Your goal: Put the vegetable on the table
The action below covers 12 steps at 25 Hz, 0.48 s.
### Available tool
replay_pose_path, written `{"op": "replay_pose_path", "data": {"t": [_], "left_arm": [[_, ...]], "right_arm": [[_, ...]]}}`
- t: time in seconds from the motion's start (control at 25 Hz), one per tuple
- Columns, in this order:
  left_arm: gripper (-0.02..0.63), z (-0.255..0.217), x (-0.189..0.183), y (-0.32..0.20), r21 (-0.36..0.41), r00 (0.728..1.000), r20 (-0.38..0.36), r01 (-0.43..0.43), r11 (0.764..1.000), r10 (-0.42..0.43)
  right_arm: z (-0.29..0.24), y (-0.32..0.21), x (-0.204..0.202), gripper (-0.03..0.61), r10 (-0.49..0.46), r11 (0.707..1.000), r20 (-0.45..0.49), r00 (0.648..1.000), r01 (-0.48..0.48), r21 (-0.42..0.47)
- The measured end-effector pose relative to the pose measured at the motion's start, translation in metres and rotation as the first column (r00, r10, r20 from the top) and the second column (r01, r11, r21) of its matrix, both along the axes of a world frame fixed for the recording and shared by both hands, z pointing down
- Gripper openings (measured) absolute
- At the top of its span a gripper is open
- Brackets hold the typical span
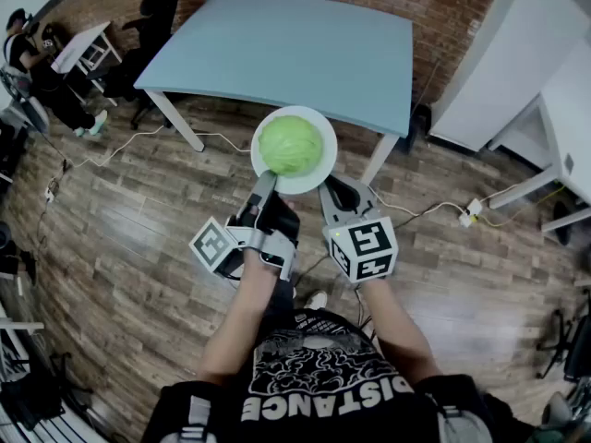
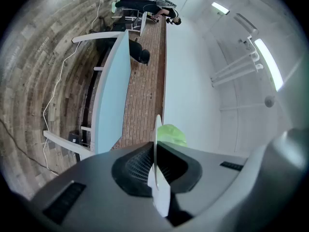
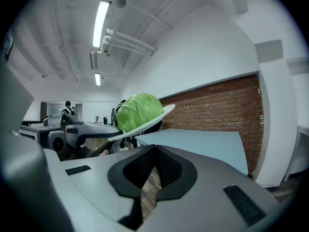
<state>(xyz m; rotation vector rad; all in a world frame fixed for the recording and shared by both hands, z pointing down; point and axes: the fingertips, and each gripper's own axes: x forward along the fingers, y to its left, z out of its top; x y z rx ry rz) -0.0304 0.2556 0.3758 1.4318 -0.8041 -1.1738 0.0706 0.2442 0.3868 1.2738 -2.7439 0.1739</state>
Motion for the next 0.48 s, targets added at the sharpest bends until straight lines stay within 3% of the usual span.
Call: {"op": "replay_pose_path", "data": {"t": [0.48], "left_arm": [[0.012, 0.0024, 0.0006, -0.0001, -0.005, 1.0, -0.005, 0.008, 1.0, -0.008]], "right_arm": [[0.0024, -0.0024, -0.0011, 0.009, -0.006, 1.0, -0.002, 1.0, 0.006, 0.001]]}}
